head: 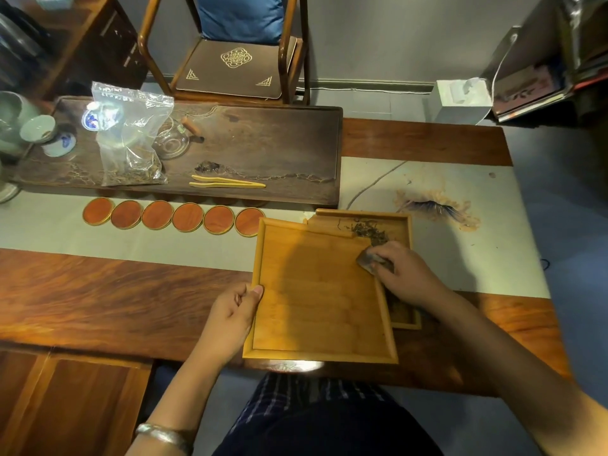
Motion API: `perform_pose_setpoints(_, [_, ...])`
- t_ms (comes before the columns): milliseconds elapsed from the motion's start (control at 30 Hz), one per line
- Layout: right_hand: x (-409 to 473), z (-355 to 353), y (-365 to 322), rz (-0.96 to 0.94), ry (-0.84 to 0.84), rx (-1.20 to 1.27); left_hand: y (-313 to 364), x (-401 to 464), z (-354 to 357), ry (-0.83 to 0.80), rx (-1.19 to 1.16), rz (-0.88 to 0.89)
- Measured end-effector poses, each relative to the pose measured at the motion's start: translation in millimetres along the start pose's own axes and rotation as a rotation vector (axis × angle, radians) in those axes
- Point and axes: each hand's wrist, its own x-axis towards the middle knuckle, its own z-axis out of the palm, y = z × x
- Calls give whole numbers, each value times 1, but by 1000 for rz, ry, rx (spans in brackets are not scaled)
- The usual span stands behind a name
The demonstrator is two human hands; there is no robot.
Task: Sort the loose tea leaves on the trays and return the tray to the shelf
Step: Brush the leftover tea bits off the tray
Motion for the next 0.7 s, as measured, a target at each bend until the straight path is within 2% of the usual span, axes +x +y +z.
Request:
perform_pose_setpoints(200, [11,-4,11,14,73,-31,-2,0,-6,-43,30,20])
perform_pose_setpoints(400, [22,-9,32,18,22,-130,-3,1,-25,33,24,23])
perform_pose_setpoints(533, [16,-13,32,144,179,104,0,7,-32,81,11,19])
perform_pose_setpoints(700, [23,-22,24,336,220,606,-2,10,-29,72,28,1])
